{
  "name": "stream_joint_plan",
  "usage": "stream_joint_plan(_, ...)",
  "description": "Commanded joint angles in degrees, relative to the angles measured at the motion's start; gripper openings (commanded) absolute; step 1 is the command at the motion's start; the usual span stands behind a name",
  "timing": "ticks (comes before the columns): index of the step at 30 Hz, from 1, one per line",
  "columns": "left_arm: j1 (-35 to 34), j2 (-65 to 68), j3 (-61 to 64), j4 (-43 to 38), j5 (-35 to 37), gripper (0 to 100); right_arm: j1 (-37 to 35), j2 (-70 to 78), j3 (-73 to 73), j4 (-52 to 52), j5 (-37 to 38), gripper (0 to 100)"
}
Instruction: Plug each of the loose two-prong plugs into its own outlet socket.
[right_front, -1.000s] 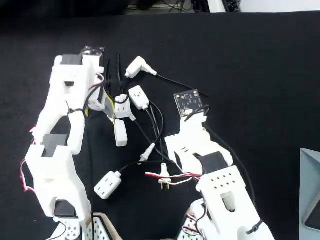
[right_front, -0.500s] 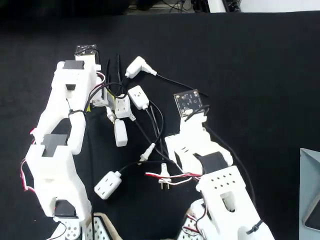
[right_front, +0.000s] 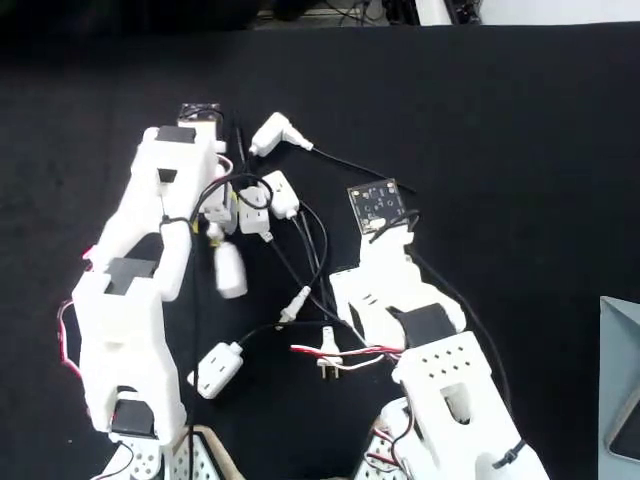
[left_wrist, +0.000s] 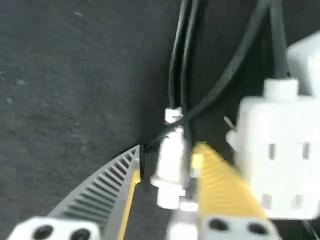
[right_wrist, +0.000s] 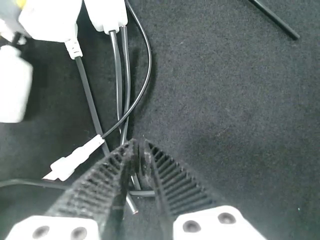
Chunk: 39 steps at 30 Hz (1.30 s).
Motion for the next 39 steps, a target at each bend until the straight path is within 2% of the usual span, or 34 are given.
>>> stream_joint_plan(1, 2.2, -0.1, -0.6, 2.9, -0.2, 3, 0.9, -0.9, -0.3, -0.9, 0.1, 1.5)
stream_joint_plan(8, 2.5, -1.1, -0.5, 10.1, -1.9, 3, 0.9, -0.9, -0.3, -0.9, 0.0, 1.5)
stream_joint_plan(15, 2.6, -9.8, 2.8, 18.2, -5.8, 3, 0.9, -0.9, -0.3, -0.8, 0.0, 1.5)
stream_joint_plan(21, 2.7, -20.7, 10.9, 18.5, -7.0, 3, 0.9, -0.9, -0.3, -0.8, 0.0, 1.5)
stream_joint_plan(26, 8.3, -26.1, 17.8, 16.9, -9.7, 3, 0.9, -0.9, -0.3, -0.9, 0.0, 1.5)
stream_joint_plan(28, 10.7, -27.0, 19.6, 15.1, -11.2, 6, 0.9, -0.9, -0.3, -0.9, 0.0, 1.5)
stream_joint_plan(34, 12.4, -28.0, 20.0, 14.4, -12.9, 27, 0.9, -0.8, -0.2, -0.8, -0.1, 1.5)
stream_joint_plan(39, 10.3, -32.1, 20.1, 14.9, -16.4, 27, 0.9, -0.8, -0.2, -1.0, -0.1, 1.5)
